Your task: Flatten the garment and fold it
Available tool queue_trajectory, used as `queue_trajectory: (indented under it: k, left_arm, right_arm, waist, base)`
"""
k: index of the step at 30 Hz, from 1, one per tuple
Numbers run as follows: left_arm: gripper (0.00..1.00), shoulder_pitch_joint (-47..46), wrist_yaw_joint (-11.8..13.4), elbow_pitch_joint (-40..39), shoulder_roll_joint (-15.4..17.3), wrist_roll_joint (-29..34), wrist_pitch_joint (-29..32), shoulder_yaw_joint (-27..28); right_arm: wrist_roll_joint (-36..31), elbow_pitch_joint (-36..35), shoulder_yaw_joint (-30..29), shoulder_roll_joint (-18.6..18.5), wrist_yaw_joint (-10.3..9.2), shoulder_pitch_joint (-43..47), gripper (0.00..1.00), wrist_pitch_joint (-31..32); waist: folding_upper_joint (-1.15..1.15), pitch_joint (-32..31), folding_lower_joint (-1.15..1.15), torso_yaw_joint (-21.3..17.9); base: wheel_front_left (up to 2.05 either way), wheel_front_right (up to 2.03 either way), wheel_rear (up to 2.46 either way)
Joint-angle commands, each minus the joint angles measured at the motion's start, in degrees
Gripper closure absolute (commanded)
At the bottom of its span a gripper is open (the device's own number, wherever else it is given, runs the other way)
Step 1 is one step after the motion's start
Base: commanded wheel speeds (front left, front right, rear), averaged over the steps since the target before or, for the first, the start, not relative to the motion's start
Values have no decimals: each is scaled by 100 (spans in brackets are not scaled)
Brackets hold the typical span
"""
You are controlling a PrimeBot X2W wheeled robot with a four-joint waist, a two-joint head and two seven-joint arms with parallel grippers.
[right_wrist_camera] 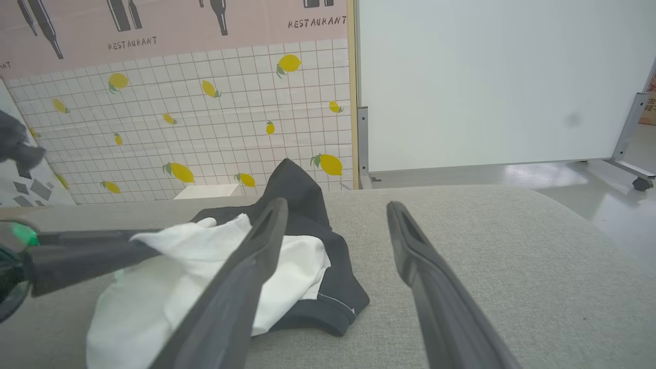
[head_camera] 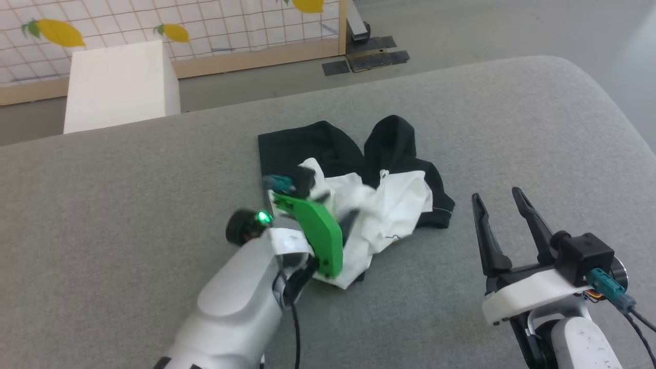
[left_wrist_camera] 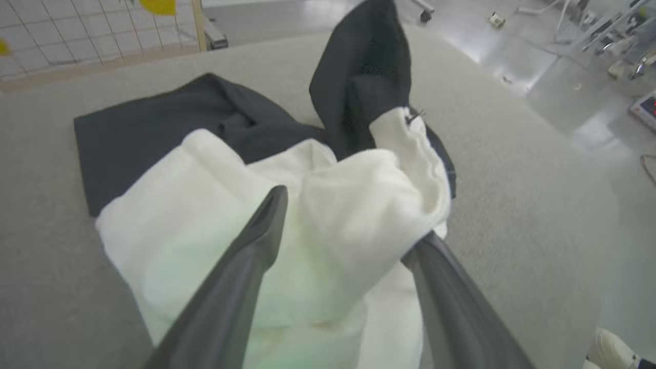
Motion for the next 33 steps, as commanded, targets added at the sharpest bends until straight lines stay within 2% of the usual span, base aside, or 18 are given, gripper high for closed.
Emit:
queue_trajectory:
  k: [1, 5, 7, 13, 17, 22, 26, 27, 33]
  left_arm:
    - [0, -80, 84, -184, 31, 86, -453, 136]
    - [0, -18, 350, -772, 264, 311, -1858, 529]
    - [0, 87, 520, -1044, 422, 444, -2226, 710]
    - [0, 762, 796, -1995, 868, 737, -2413, 1431]
    - [0, 1540, 841, -2670, 1024, 991, -2417, 2112]
    - [0, 2351, 771, -3009, 1049, 1296, -2418, 2580]
    - [0, 2800, 700, -3132, 950, 1522, -2418, 2840]
    - [0, 3036, 633, -3235, 791, 1648, -2418, 3039]
    - [0, 3278, 486, -3384, 481, 1914, -2418, 3254]
  right_arm:
    - [30, -20, -18, 1, -9, 11, 0, -13]
    - [-4, -71, -101, 1, -9, 37, 0, 7]
    - [-18, -104, -154, 1, -9, 52, 0, 23]
    - [-55, -186, -204, 1, -9, 98, 0, 87]
    - [-68, -230, -226, 1, -9, 152, 0, 124]
    - [-96, -268, -246, 1, -9, 238, 0, 173]
    - [-125, -310, -259, 1, -9, 301, 0, 227]
    - [-146, -340, -284, 1, -9, 331, 0, 258]
    - [-254, -373, -214, 1, -9, 263, 0, 358]
  waist:
    - [45, -46, 0, 126]
    - [45, -112, 0, 333]
    - [45, -138, 0, 431]
    - [45, -212, 0, 653]
    - [45, -272, 0, 732]
    - [45, -314, 0, 826]
    - [45, -303, 0, 914]
    - [45, -271, 0, 996]
    - [45, -211, 0, 1122]
  base:
    - [0, 0, 0]
    - [0, 0, 0]
    - [0, 0, 0]
    - [0, 0, 0]
    - [0, 0, 0]
    - [0, 0, 0]
    - [0, 0, 0]
    - [0, 0, 0]
    - [0, 0, 0]
